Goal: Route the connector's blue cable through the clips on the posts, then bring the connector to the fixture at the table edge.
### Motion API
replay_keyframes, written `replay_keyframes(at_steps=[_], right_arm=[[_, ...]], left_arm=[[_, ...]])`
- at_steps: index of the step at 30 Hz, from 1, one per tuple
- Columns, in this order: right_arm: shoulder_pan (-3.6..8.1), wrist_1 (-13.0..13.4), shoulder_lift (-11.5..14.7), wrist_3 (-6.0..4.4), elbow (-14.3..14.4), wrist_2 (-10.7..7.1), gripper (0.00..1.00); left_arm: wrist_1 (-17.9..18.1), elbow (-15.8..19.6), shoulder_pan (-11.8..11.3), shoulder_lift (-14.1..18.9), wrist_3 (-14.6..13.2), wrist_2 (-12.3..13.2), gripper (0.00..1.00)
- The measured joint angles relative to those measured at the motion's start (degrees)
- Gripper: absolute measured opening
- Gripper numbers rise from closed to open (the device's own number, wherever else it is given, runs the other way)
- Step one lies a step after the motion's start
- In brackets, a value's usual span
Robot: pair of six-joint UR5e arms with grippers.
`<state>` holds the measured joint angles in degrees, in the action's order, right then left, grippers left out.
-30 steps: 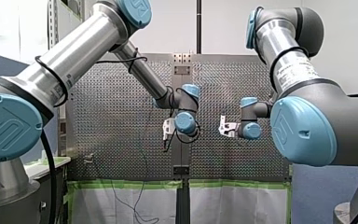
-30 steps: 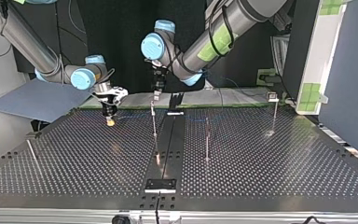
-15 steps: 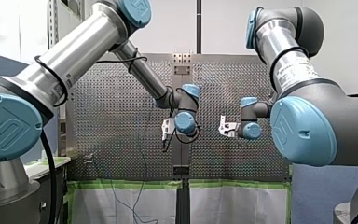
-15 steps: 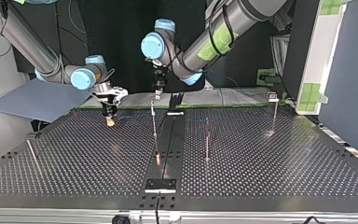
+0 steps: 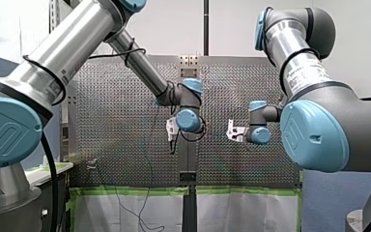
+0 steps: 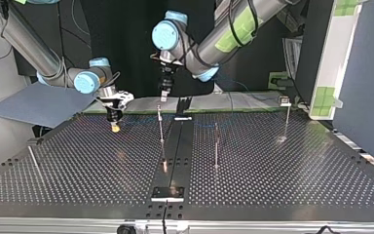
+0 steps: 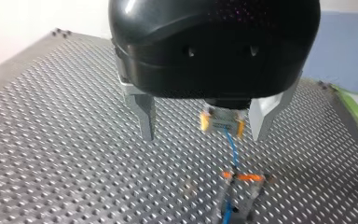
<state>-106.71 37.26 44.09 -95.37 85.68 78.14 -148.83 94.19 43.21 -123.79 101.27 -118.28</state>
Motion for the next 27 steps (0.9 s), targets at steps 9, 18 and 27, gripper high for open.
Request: replay_keyframes(at_steps=[9,18,27], right_arm=[[-0.19,0.0,0.0,-0.01,0.0,-0.02,0.00],[-0.21,-0.5,0.0,-0.01,0.0,-0.08,0.00],[-0.11,-0.7,0.0,-0.01,0.0,-0.25,0.00]], left_arm=[[3.6,3.9,-1.2,3.9,3.9,1.1,1.00],[1.7,8.7,-1.0,8.7,6.4,-1.9,1.00],[5.1,13.3,0.7,13.4,2.3,0.8,1.00]])
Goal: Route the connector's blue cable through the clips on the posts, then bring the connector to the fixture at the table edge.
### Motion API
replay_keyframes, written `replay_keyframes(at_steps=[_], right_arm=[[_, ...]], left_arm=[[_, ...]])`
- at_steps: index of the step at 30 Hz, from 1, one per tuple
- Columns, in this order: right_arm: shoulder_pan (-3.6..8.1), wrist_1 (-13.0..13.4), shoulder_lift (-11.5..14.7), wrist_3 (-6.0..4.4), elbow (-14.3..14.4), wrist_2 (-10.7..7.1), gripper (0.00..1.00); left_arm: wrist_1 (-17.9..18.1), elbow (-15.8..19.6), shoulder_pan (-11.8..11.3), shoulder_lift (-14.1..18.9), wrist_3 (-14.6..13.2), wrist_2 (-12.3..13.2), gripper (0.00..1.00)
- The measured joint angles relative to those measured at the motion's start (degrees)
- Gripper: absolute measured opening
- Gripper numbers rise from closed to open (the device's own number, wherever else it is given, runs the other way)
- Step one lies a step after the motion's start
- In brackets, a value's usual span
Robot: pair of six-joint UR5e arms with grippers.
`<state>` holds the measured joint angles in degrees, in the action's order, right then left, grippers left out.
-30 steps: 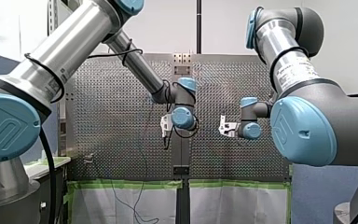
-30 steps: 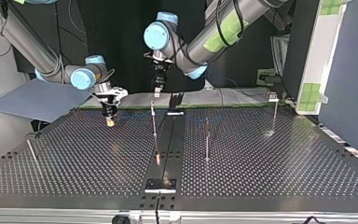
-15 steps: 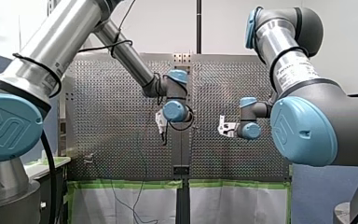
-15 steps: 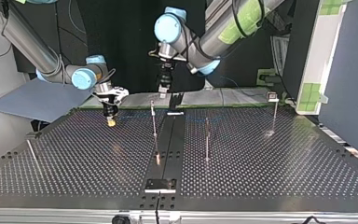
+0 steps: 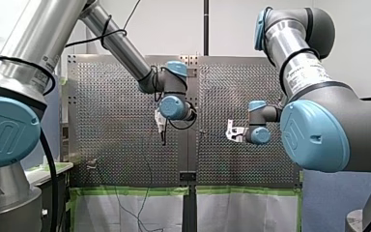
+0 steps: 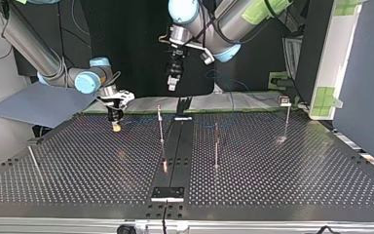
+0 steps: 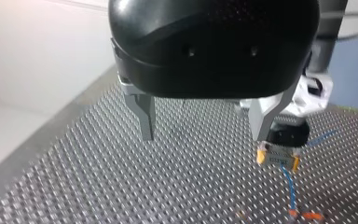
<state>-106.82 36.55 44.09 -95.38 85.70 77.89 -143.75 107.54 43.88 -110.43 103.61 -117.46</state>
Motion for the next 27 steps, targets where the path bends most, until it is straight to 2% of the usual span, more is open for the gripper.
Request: replay_keyframes(at_steps=[3,9,14,27], right_arm=[[0.15,0.0,0.0,0.00,0.0,-0.17,0.00],[0.14,0.0,0.0,0.00,0.0,-0.26,0.00],[0.10,0.2,0.0,0.00,0.0,-0.27,0.00],[-0.08,0.0,0.0,0.00,0.0,-0.27,0.00]], left_arm=[[1.6,1.6,0.1,1.6,-0.4,0.4,1.00],[4.5,4.6,-0.3,4.5,1.5,0.7,1.00],[6.6,6.6,-0.8,6.6,1.9,0.6,1.00],[12.9,13.1,-1.2,13.1,0.7,0.2,1.00]])
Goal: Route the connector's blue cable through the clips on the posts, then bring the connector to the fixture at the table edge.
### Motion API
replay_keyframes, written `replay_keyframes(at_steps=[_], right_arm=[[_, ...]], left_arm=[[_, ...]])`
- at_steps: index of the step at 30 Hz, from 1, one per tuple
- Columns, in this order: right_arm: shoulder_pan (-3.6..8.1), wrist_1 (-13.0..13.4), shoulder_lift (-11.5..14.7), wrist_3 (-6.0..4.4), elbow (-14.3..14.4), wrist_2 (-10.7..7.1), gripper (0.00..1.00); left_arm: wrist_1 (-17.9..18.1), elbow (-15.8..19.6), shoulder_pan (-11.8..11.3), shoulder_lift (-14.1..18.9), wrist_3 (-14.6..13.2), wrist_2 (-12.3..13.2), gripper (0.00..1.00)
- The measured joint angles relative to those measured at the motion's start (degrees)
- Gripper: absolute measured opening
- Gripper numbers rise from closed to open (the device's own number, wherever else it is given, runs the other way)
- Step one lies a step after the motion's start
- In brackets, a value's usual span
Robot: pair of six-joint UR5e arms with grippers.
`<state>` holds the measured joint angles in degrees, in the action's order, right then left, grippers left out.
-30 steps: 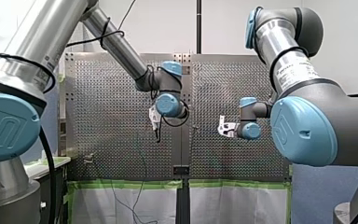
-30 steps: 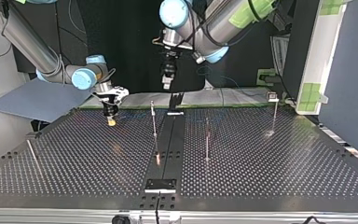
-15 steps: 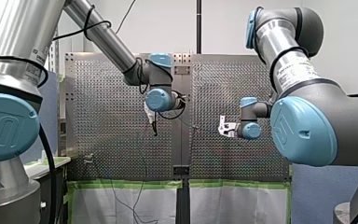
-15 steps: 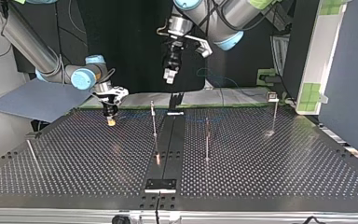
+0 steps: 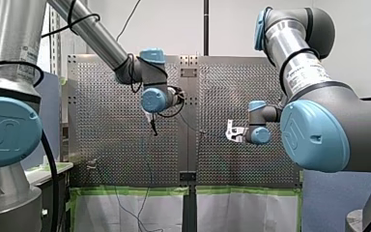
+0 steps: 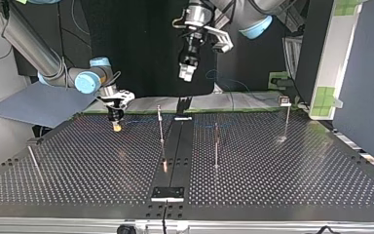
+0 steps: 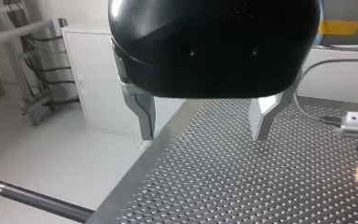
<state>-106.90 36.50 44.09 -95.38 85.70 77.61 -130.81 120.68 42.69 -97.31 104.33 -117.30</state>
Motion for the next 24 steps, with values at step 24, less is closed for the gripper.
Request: replay_keyframes(at_steps=[24], right_arm=[[-0.27,0.0,-0.1,0.00,0.0,-1.00,0.00]], left_arm=[[0.9,11.4,0.0,2.5,-5.8,-2.9,1.00]])
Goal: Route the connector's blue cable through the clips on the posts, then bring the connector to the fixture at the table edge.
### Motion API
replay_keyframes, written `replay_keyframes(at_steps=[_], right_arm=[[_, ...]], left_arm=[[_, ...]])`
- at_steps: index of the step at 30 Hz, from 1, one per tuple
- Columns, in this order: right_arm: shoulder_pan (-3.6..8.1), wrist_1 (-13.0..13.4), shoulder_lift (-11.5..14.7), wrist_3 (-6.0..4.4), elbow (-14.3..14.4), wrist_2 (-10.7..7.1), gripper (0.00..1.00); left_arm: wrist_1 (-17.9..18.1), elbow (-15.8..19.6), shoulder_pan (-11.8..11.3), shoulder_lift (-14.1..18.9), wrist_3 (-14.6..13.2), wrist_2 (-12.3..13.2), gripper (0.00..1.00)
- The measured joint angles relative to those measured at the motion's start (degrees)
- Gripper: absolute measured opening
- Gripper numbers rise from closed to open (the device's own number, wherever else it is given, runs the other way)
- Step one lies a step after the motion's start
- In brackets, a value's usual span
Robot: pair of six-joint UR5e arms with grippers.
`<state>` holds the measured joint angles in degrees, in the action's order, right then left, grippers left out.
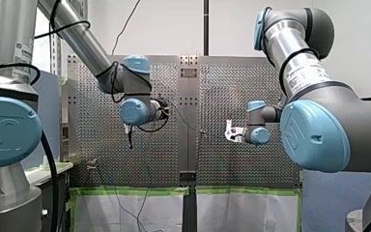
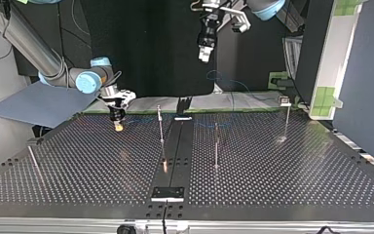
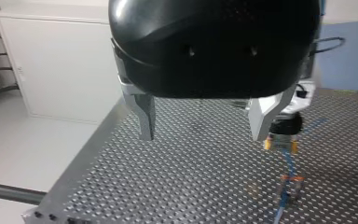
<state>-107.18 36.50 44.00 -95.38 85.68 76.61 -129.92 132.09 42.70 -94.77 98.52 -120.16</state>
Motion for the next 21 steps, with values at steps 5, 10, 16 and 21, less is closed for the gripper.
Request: replay_keyframes(at_steps=[5,10,16,21], right_arm=[[0.00,0.0,0.0,0.00,0.0,-0.11,0.00],[0.00,0.0,0.0,0.00,0.0,-0.13,0.00],[-0.01,0.0,0.0,0.06,0.0,-0.09,0.00],[0.35,-0.5,0.1,0.25,0.0,1.02,0.00]], left_arm=[[0.1,1.7,0.0,0.0,-0.2,-0.2,1.00],[0.4,2.0,0.0,0.0,-0.7,-0.9,1.00],[0.5,2.0,0.0,0.0,-1.7,-2.5,1.00],[1.3,2.0,0.0,0.0,-1.4,-1.6,1.00]])
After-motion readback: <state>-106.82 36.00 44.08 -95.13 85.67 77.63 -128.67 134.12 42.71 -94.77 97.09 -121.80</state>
